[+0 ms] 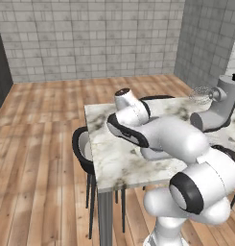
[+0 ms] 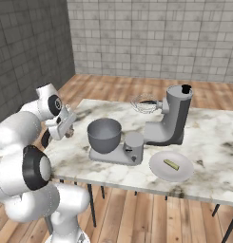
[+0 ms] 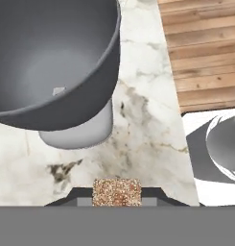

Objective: Add butter and sugar cubes to the stand mixer bowl and then turn on the stand mixer to begin making frosting.

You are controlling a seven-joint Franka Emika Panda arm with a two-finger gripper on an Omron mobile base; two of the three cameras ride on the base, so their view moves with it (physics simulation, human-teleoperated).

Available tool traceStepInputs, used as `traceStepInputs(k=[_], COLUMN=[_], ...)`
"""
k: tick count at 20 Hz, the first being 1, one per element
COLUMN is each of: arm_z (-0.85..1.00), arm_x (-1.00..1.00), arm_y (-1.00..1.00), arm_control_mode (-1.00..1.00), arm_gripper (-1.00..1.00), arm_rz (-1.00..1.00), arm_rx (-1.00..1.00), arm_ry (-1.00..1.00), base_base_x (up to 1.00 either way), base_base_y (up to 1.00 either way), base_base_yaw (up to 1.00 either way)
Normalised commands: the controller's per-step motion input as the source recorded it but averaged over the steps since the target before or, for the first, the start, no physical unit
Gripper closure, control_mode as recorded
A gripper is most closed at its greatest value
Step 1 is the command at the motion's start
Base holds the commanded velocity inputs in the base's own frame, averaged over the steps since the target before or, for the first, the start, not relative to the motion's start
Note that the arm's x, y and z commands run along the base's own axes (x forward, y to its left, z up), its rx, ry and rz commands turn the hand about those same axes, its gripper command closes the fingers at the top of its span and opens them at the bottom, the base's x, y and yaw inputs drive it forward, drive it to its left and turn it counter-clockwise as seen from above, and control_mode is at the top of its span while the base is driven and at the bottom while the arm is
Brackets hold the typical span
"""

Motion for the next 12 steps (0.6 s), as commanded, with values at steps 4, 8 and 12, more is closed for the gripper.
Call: traceStepInputs(k=[4,8,12], arm_z=[1.00,0.91,0.36], arm_x=[-0.12,0.00,0.24], arm_y=[-0.10,-0.30,-0.56], arm_control_mode=[-1.00,-1.00,-1.00], arm_gripper=[1.00,1.00,1.00], arm_rz=[-0.02,-0.01,-0.01], arm_rx=[0.00,0.00,0.00], arm_ry=[0.00,0.00,0.01], base_base_x=[0.00,0.00,0.00], base_base_y=[0.00,0.00,0.00], base_base_yaw=[0.00,0.00,0.00])
